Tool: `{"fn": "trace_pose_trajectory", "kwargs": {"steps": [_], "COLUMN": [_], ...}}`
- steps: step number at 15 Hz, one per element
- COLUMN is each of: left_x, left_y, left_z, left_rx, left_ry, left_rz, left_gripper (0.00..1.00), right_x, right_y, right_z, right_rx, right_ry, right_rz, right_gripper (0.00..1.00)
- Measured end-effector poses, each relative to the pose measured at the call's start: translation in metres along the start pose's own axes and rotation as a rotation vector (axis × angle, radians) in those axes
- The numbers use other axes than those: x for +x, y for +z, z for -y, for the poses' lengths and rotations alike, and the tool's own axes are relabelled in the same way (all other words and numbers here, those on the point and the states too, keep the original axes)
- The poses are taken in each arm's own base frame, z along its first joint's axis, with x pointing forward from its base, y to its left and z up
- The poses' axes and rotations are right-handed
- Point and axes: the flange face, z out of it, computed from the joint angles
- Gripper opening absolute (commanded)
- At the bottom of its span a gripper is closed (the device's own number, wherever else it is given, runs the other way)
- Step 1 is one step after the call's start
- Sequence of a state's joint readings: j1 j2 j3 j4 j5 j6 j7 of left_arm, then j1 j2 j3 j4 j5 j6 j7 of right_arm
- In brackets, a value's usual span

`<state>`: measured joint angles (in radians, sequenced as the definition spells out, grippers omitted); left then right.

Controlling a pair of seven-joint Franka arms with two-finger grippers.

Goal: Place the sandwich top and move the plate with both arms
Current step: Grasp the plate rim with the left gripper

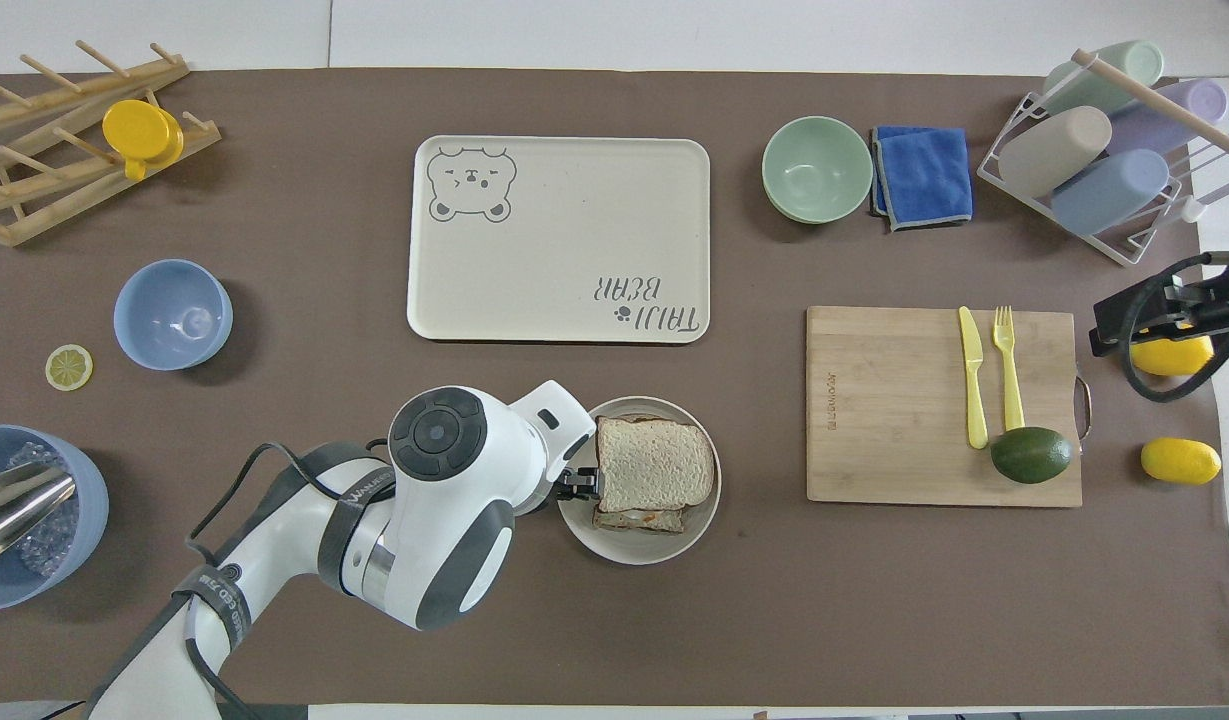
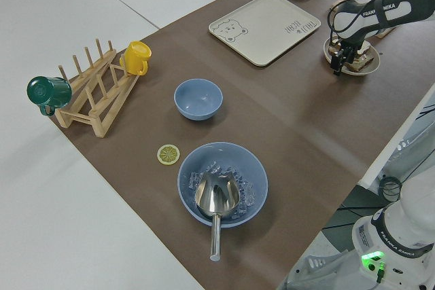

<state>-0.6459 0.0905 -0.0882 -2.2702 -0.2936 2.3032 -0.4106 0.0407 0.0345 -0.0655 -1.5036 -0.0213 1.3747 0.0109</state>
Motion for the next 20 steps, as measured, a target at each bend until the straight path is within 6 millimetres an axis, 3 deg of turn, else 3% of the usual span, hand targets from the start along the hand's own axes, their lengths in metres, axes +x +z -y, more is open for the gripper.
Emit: {"fn": "trace_pose_trajectory", "kwargs": {"steps": [6,20], "left_x": [0.000,0.002], "left_y": [0.000,0.001], "left_z": [0.001,0.001], "left_rx": [-0.006,-0.018], "left_ry": [-0.007,-0.017], "left_rz": [0.001,-0.005], "left_gripper": [0.36,0.27], "right_x": [0.001,0.005], "right_y": [0.000,0.005], "right_z": [-0.009,-0.013], "right_rx": [0.000,0.000], "right_ry": [0.018,0.027], "right_rz": [-0.003,0.001], "right_gripper": [1.00,1.00]}}
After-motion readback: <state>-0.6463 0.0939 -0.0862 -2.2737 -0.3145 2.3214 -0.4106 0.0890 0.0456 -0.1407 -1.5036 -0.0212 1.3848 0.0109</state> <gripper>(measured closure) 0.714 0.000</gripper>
